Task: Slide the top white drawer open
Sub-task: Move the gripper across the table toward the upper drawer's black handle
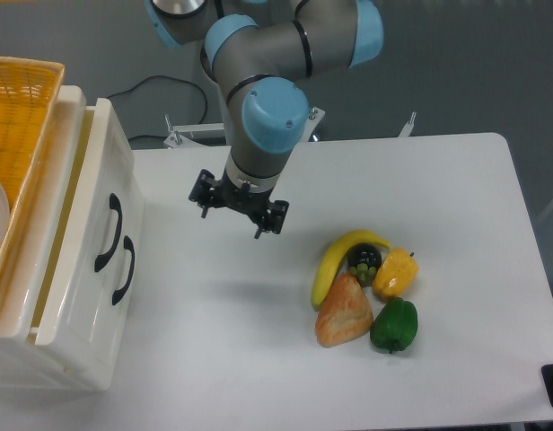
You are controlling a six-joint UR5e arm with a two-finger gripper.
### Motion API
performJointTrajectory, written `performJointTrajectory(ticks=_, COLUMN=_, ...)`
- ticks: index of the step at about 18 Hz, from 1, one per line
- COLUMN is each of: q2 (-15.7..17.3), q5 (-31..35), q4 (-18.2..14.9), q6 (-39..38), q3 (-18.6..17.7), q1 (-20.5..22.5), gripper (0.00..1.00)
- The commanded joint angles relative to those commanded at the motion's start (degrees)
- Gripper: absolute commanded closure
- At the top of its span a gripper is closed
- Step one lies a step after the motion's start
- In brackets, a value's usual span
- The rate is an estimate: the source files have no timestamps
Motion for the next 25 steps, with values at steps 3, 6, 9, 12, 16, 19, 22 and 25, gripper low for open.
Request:
performJointTrajectory(ticks=3, q2=-0.1, q5=-1.7, q4=0.2, q6=-1.0, q3=0.7, q1=-1.5, gripper=0.0)
performJointTrajectory(ticks=6, q2=0.4, q5=-4.7, q4=0.4, q6=-2.5, q3=1.1, q1=-2.4, gripper=0.0)
performJointTrajectory(ticks=9, q2=-0.1, q5=-6.7, q4=0.4, q6=-2.6, q3=1.6, q1=-2.4, gripper=0.0)
performJointTrajectory(ticks=12, q2=0.1, q5=-7.3, q4=0.4, q6=-3.9, q3=1.6, q1=-2.1, gripper=0.0)
performJointTrajectory(ticks=16, q2=0.1, q5=-7.6, q4=0.4, q6=-5.3, q3=1.6, q1=-2.5, gripper=0.0)
performJointTrajectory(ticks=19, q2=0.2, q5=-7.6, q4=0.4, q6=-5.6, q3=1.6, q1=-2.6, gripper=0.0)
performJointTrajectory(ticks=22, q2=0.2, q5=-7.5, q4=0.4, q6=-7.1, q3=1.6, q1=-3.9, gripper=0.0)
performJointTrajectory(ticks=25, q2=0.4, q5=-7.5, q4=0.5, q6=-8.3, q3=1.6, q1=-4.5, gripper=0.0)
